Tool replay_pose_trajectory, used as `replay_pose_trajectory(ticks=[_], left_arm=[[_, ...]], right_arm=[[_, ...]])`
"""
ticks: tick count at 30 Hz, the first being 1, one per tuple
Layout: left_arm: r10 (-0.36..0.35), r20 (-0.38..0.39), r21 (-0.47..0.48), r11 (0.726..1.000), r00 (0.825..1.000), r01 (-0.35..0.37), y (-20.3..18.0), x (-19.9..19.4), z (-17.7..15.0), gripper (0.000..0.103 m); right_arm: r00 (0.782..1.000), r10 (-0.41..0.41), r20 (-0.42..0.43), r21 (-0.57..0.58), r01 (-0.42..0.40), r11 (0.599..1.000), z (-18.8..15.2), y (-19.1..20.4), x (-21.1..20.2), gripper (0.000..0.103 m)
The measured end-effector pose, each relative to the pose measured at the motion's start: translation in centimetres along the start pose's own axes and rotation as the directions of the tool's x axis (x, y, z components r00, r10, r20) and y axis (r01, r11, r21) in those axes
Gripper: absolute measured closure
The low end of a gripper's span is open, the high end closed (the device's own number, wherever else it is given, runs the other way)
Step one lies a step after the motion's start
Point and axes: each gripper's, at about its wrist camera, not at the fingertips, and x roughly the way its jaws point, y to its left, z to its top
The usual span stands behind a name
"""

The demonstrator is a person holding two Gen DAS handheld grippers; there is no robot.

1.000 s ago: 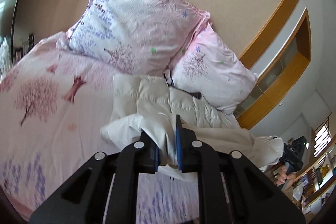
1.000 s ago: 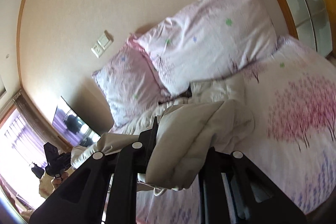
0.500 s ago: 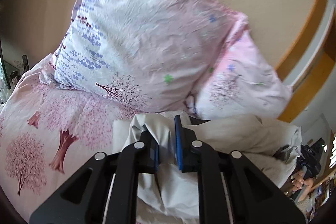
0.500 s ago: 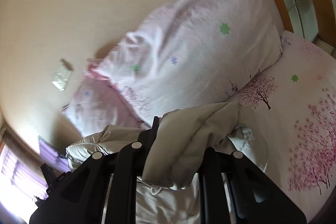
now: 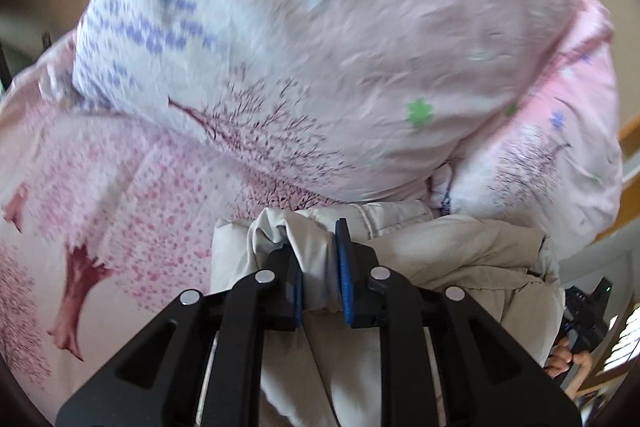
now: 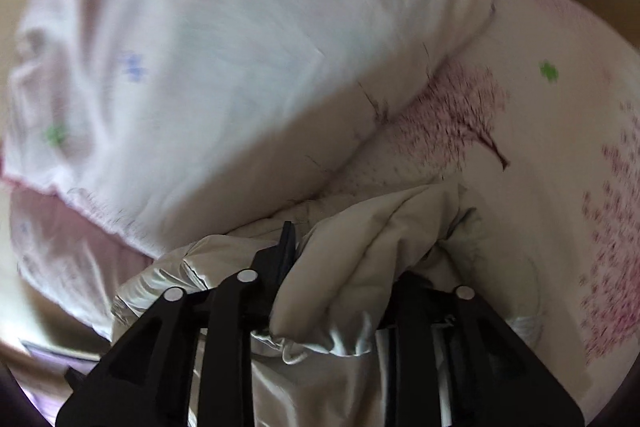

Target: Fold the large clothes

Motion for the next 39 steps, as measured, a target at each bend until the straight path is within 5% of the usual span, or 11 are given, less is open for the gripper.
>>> replay_pose_trajectory(ticks=[8,12,13,15,18,21,24,28,31,35,39], left_arm=[[-0.013,-0.064,-0.029,1.0,0.998,0.011,0.0,1.5,0.6,0.076],[-0.112,-0.045,-0.075,0.991,0.993,0.109,0.7,0.0,0.9,0.046],[-0.132,-0.015,-0.078,0.988,0.991,0.131,0.8,-0.9,0.9,0.032],[-0.128,0.055,-0.053,0.99,0.99,0.13,0.6,-2.7,0.9,0.022],[-0.115,0.132,0.043,0.993,0.985,0.11,-0.8,-5.8,-0.1,0.022],[-0.09,0.148,0.223,0.973,0.985,0.055,-4.3,-7.8,-3.4,0.022],[-0.13,0.102,0.389,0.918,0.986,0.081,-7.8,-8.3,-8.5,0.022],[-0.112,0.007,0.491,0.866,0.994,0.094,-11.3,-5.7,-12.5,0.022],[-0.02,-0.022,0.508,0.861,1.0,0.028,-12.4,-2.7,-12.8,0.024],[0.053,-0.035,0.461,0.887,0.998,-0.03,-12.4,-0.1,-11.4,0.028],[0.1,-0.021,0.444,0.893,0.995,-0.081,-12.7,1.5,-10.2,0.029]], right_arm=[[0.997,0.08,-0.018,0.088,-0.078,0.993,1.2,-0.4,-0.4,0.035],[0.989,0.146,0.035,0.009,-0.146,0.989,1.3,-0.6,-2.7,0.032],[0.987,0.149,0.053,-0.015,-0.148,0.989,1.3,-0.5,-3.4,0.032],[0.984,0.128,0.121,-0.081,-0.119,0.99,1.2,-0.3,-5.2,0.032],[0.972,0.111,0.205,-0.286,-0.049,0.957,-0.5,1.6,-8.1,0.039],[0.987,0.122,0.1,-0.519,-0.053,0.853,-4.7,4.4,-8.5,0.061],[0.995,0.098,-0.001,-0.655,-0.075,0.752,-9.2,6.7,-8.1,0.071],[1.0,0.02,-0.011,-0.745,-0.021,0.667,-11.6,8.7,-6.4,0.072],[0.996,-0.09,0.005,-0.748,0.064,0.661,-11.7,9.4,-3.8,0.072],[0.966,-0.26,-0.012,-0.729,0.169,0.663,-11.0,9.4,1.0,0.072],[0.949,-0.309,-0.057,-0.693,0.186,0.696,-9.7,9.7,3.4,0.072]])
